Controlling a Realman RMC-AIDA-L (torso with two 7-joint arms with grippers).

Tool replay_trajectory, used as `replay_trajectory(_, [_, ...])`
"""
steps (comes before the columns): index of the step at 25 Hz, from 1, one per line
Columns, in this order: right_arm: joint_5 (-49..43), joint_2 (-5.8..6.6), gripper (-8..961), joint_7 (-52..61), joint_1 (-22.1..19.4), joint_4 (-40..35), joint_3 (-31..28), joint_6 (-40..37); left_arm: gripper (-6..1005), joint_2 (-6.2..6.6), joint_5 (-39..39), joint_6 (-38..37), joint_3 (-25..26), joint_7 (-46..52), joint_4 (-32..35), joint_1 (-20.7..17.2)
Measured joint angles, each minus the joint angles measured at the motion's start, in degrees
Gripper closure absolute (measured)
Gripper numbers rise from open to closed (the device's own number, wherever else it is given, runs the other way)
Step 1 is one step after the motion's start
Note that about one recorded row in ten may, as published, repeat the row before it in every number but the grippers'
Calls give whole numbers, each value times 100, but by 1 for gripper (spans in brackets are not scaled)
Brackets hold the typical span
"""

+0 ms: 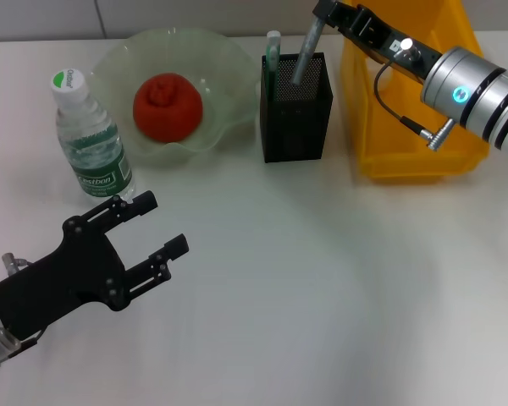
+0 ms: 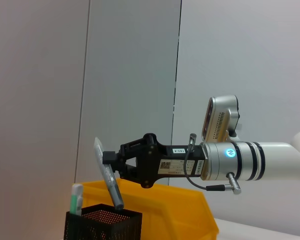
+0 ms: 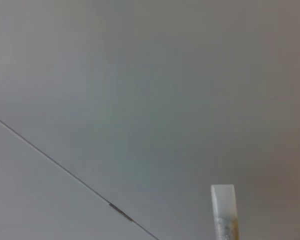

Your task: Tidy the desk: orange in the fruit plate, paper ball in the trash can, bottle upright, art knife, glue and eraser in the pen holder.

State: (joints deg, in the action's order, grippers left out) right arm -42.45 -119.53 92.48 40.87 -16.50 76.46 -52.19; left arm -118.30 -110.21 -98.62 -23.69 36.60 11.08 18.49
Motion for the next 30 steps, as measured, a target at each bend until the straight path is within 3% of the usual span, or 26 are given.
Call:
replay_trajectory(21, [34, -37, 826, -1293, 126, 12, 8, 52, 298, 13, -10, -43, 0, 23, 12, 12])
replay_trajectory(30, [115, -37, 827, -2608, 100, 101, 9, 29, 298, 18, -10, -168, 5, 31, 70, -30])
